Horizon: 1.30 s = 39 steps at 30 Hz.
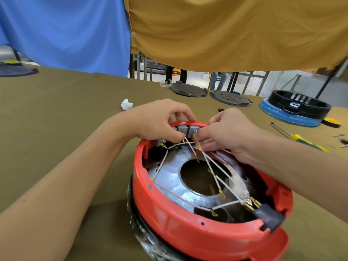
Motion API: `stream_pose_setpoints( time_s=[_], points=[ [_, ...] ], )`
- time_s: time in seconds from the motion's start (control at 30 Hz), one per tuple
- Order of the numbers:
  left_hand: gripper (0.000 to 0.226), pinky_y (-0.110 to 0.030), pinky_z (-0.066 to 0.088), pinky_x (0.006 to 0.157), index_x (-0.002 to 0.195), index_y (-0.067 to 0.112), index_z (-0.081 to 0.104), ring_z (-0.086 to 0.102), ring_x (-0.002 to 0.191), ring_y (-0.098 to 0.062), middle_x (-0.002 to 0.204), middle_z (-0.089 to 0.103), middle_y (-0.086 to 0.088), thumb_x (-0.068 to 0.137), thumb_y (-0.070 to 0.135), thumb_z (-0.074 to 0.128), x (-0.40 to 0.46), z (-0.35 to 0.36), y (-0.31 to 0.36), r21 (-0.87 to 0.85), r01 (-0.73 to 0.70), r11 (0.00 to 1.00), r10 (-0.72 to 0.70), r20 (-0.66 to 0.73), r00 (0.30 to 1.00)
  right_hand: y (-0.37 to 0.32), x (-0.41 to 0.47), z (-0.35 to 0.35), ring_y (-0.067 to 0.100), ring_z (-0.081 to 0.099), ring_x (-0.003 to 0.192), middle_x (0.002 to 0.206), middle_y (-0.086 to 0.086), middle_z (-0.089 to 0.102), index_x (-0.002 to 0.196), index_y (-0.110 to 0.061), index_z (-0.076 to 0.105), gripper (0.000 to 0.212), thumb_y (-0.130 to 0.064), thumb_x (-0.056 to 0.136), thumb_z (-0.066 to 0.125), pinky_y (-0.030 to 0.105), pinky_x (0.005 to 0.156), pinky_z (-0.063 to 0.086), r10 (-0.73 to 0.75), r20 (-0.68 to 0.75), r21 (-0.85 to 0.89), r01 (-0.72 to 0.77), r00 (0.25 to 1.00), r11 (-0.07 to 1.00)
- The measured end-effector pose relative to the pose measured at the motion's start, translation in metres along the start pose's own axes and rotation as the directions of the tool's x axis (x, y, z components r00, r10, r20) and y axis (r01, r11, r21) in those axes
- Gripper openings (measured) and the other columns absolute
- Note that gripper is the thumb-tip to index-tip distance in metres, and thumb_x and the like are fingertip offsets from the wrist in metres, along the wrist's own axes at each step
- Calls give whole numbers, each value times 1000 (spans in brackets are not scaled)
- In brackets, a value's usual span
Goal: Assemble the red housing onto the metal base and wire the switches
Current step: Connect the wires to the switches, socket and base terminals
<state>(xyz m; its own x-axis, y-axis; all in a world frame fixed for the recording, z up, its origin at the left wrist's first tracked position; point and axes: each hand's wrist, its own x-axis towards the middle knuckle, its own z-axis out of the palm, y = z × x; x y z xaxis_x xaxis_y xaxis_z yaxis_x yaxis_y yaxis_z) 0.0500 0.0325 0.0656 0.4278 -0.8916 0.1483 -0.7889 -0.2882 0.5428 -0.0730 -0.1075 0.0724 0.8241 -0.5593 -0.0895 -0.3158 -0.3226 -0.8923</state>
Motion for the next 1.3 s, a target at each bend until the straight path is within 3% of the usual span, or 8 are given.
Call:
stream_pose_setpoints(
  time_s=[0.2, 0.37, 0.5, 0.67, 0.83, 1.03, 1.13, 1.3],
  points=[
    [38, -44, 61, 74, 117, 36, 64, 69, 85, -18, 103, 65, 6, 83, 23, 73, 1, 0, -1, -27, 1, 1000, -1, 3, 1000, -1, -4, 4, 31, 73, 60, 89, 27, 69, 93, -5, 55, 33, 9, 75, 78, 36, 52, 61, 14, -45, 18, -13, 999, 1000],
    [40, -42, 60, 78, 118, 38, 62, 68, 89, -16, 107, 64, 12, 82, 25, 73, 1, 0, -1, -6, 12, 1000, -12, 4, 1000, -1, -16, -2, 34, 62, 62, 82, 33, 66, 92, -8, 49, 31, 15, 80, 65, 52, 72, 59, 11, 32, 84, -14, 999, 996],
    [39, -43, 59, 81, 117, 41, 61, 68, 89, -15, 108, 64, 14, 82, 27, 73, 1, 0, -2, 13, 10, 1000, -10, 9, 1000, -1, -20, -6, 28, 66, 58, 76, 25, 69, 92, -3, 52, 24, 10, 82, 69, 32, 52, 60, 17, 106, 49, -23, 994, 999],
    [39, -43, 61, 73, 116, 40, 62, 69, 84, -16, 104, 65, 12, 82, 26, 73, 0, 0, -1, -2, 6, 1000, -6, 3, 1000, -1, -15, 0, 22, 64, 44, 70, 23, 64, 88, -6, 50, 31, 14, 78, 71, 29, 42, 55, 15, 47, 63, -18, 999, 998],
    [37, -44, 61, 72, 115, 40, 63, 70, 82, -19, 102, 66, 11, 82, 25, 73, 1, 0, -2, -7, 7, 1000, -7, 0, 1000, -1, -11, 2, 31, 62, 62, 103, 37, 65, 87, -11, 45, 40, 14, 74, 73, 45, 68, 59, 3, -10, 45, -3, 1000, 999],
    [38, -45, 61, 72, 115, 40, 63, 70, 82, -20, 103, 63, 11, 83, 25, 73, 1, 1, -3, -24, 21, 999, -21, 1, 1000, -2, -17, -3, 29, 55, 59, 74, 23, 57, 96, -8, 46, 35, 11, 80, 72, 29, 43, 52, -6, 86, 51, 2, 996, 999],
    [38, -45, 61, 72, 116, 41, 63, 70, 82, -19, 103, 62, 11, 82, 25, 73, 2, 1, -3, -26, 25, 999, -25, 3, 1000, -3, -22, -8, 21, 65, 52, 58, 11, 67, 96, -4, 52, 30, -4, 81, 78, 23, 44, 52, -22, 121, -41, 27, 992, 999],
    [38, -43, 60, 77, 116, 43, 62, 68, 85, -11, 105, 62, 13, 83, 28, 74, 2, 1, -3, -10, 29, 1000, -29, 1, 1000, -5, -29, -18, 22, 69, 56, 77, 21, 73, 100, -3, 53, 29, 4, 81, 74, 24, 49, 55, 26, 219, -42, -18, 975, 999]
  ],
)
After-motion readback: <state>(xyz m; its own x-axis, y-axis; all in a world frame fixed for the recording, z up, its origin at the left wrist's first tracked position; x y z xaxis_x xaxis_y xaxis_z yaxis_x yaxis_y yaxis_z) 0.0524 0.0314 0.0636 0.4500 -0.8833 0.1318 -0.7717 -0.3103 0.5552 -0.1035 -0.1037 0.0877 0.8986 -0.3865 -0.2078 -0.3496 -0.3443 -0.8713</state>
